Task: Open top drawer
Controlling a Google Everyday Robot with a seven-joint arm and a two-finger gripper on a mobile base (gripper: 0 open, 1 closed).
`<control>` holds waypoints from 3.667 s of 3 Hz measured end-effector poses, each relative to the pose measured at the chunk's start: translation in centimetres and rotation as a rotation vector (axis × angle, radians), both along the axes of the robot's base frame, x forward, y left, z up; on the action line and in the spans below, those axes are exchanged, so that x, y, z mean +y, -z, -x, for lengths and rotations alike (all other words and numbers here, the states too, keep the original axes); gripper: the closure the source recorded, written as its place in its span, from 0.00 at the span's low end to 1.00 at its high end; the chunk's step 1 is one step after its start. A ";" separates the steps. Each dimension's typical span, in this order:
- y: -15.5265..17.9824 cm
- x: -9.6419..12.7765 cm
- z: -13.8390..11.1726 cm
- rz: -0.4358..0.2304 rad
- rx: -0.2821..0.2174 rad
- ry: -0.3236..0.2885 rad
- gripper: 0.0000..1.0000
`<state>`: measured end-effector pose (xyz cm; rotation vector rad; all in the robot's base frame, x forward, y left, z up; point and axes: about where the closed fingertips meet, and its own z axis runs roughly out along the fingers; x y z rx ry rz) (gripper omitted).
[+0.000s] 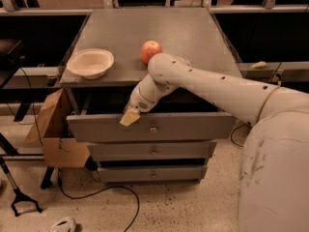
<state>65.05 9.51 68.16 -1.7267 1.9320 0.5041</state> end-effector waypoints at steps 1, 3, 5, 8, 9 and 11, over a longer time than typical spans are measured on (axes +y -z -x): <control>0.1 -0.2 0.2 -0.001 -0.001 0.001 1.00; 0.4 -0.6 1.8 -0.011 -0.003 -0.006 0.50; 1.3 -0.9 4.6 -0.026 -0.001 -0.024 0.04; 2.2 -1.3 10.2 -0.028 -0.019 -0.109 0.26; 1.8 -1.4 10.6 -0.025 -0.022 -0.117 0.49; 1.4 -2.6 12.5 -0.005 -0.041 -0.158 0.96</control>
Offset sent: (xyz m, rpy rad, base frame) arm -0.0608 -0.0261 -0.0358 0.0516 -0.0136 -0.0068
